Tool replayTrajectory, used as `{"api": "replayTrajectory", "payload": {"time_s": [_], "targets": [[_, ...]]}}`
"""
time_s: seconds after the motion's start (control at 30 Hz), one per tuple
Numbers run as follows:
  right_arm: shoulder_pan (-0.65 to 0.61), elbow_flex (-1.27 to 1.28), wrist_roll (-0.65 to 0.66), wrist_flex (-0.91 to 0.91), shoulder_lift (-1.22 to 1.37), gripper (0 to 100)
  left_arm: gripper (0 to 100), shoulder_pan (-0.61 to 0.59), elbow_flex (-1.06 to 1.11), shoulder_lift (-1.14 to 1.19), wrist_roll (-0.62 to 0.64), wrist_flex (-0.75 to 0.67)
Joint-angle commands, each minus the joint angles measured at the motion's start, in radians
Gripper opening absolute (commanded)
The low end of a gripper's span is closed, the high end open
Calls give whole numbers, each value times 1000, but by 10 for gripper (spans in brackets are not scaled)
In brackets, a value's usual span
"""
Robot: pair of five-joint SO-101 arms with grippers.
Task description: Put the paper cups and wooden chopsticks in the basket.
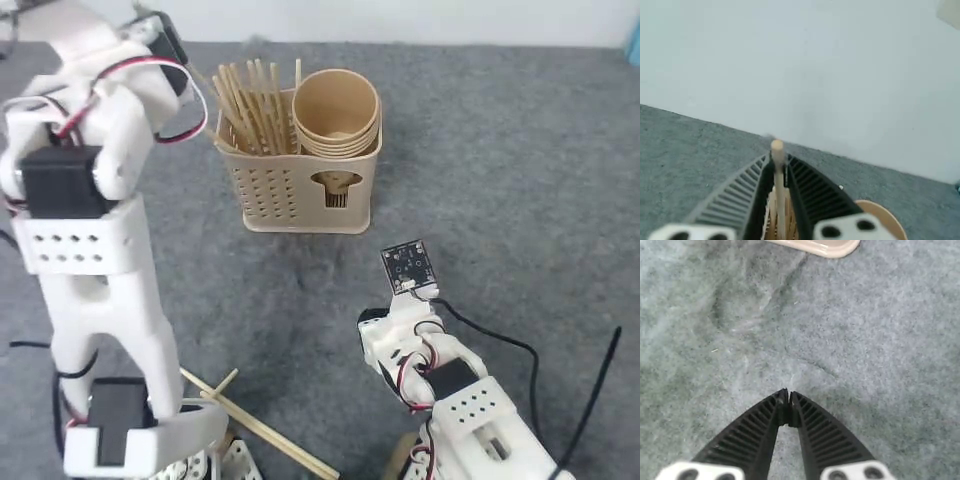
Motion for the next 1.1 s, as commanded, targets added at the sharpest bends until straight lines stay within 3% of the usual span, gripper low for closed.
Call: {"api": "replayTrajectory", "payload": {"time_s": [0.0, 0.27, 0.43, 0.6, 0.73, 0.9, 1.07], "targets": [[8, -15, 14, -22, -18, 9, 33, 34, -2, -17, -23, -21], [8, -14, 14, -22, -18, 9, 345, 40, -27, -112, -17, 83], [8, -14, 14, -22, -18, 9, 315, 15, -21, -255, -15, 235], [8, -14, 14, -22, -18, 9, 239, -158, 13, -313, -29, 436], [8, -12, 14, -22, -18, 9, 195, -377, 298, -324, -196, 431], [8, -12, 14, -22, -18, 9, 192, -423, 691, -338, -496, 431], [8, -12, 14, -24, -18, 9, 192, -374, 986, -463, -733, 431]]}}
